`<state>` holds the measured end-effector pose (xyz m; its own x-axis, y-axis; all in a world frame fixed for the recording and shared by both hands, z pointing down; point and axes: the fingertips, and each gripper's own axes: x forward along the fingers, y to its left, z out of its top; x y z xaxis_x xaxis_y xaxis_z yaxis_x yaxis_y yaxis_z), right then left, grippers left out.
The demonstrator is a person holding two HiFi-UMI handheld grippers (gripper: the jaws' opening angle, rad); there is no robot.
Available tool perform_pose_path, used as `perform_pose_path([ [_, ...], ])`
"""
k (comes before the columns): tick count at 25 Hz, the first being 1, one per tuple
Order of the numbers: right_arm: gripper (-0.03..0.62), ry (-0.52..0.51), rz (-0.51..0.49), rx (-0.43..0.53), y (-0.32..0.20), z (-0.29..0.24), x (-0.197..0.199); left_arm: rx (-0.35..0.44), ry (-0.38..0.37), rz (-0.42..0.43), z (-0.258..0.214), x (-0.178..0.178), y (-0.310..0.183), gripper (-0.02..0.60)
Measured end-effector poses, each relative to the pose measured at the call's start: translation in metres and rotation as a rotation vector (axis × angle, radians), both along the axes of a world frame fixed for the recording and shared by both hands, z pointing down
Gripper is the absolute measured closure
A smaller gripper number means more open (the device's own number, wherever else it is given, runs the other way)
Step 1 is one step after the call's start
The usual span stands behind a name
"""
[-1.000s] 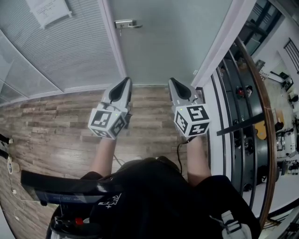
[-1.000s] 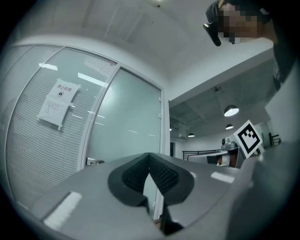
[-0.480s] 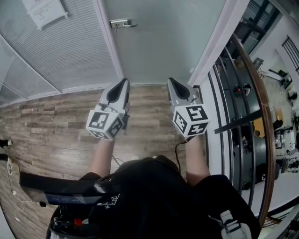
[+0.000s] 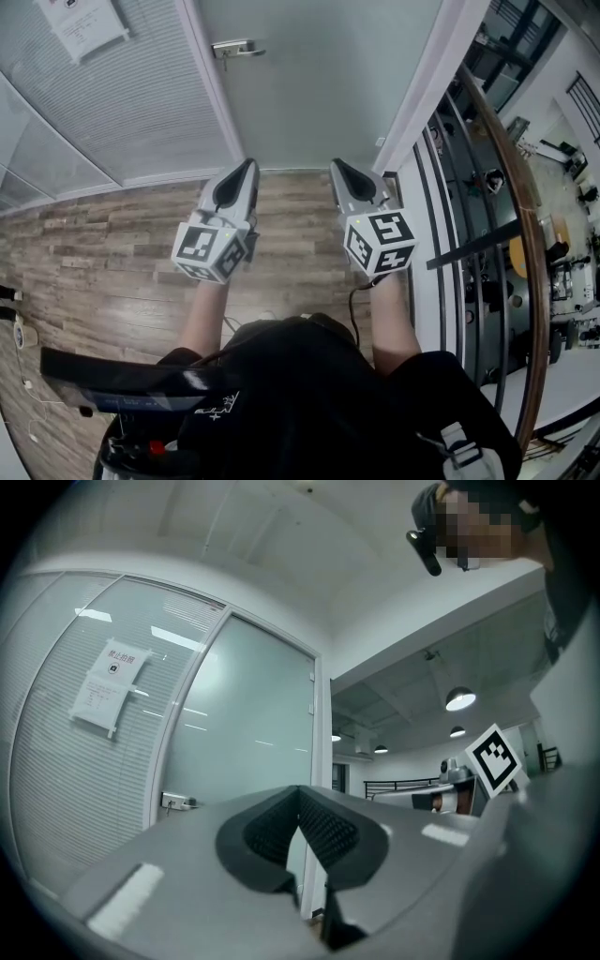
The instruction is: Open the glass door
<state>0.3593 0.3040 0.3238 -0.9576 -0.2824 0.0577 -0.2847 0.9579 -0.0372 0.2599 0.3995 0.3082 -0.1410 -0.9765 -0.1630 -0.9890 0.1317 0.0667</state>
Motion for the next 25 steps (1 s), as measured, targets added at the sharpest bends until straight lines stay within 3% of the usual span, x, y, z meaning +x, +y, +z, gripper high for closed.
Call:
perform_pose_path([
  [12, 0.592, 0.028, -0.017, -0.022, -0.013, 0.015, 0.021, -0.04, -0.006, -0.004, 0.012, 0.027, -0.012, 0.581],
  [25, 0.592, 0.032, -0.045, -0.024, -0.014, 0.015, 0.006, -0.038, -0.004, -0.011, 0.011, 0.016, -0.015, 0.583],
])
